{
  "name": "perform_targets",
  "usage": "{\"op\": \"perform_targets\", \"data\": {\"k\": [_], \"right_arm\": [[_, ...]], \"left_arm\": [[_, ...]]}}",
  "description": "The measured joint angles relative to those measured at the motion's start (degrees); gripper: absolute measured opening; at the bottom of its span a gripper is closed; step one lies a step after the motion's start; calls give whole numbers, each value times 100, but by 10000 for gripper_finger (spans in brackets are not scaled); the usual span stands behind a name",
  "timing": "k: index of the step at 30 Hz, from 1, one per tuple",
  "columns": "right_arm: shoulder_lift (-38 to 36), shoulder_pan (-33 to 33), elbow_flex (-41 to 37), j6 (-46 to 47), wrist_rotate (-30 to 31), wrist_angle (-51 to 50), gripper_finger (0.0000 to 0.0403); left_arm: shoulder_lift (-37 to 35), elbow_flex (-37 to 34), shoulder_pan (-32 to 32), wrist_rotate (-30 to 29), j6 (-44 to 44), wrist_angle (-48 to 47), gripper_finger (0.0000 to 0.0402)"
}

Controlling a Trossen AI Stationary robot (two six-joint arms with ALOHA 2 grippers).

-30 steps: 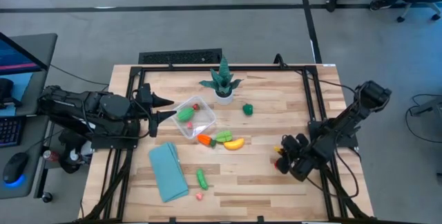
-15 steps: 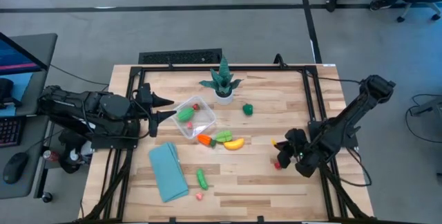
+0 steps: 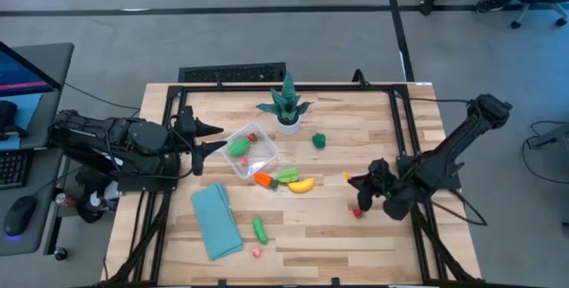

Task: Pick and placing Produce into tupperware
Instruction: Put the yellow chili pepper into the transparent container

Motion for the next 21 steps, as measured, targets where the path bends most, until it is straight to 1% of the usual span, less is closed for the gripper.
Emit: {"op": "perform_targets", "data": {"k": [8,16,21], "right_arm": [[0,-607,0,-1674,-45,1490,25],[9,-1372,0,-3173,-624,2879,28],[9,-1834,2,-3847,-995,3517,25]], "left_arm": [[1,0,0,2,6,2,178],[0,0,-1,4,9,2,178],[0,0,-1,-13,48,-151,178]]}}
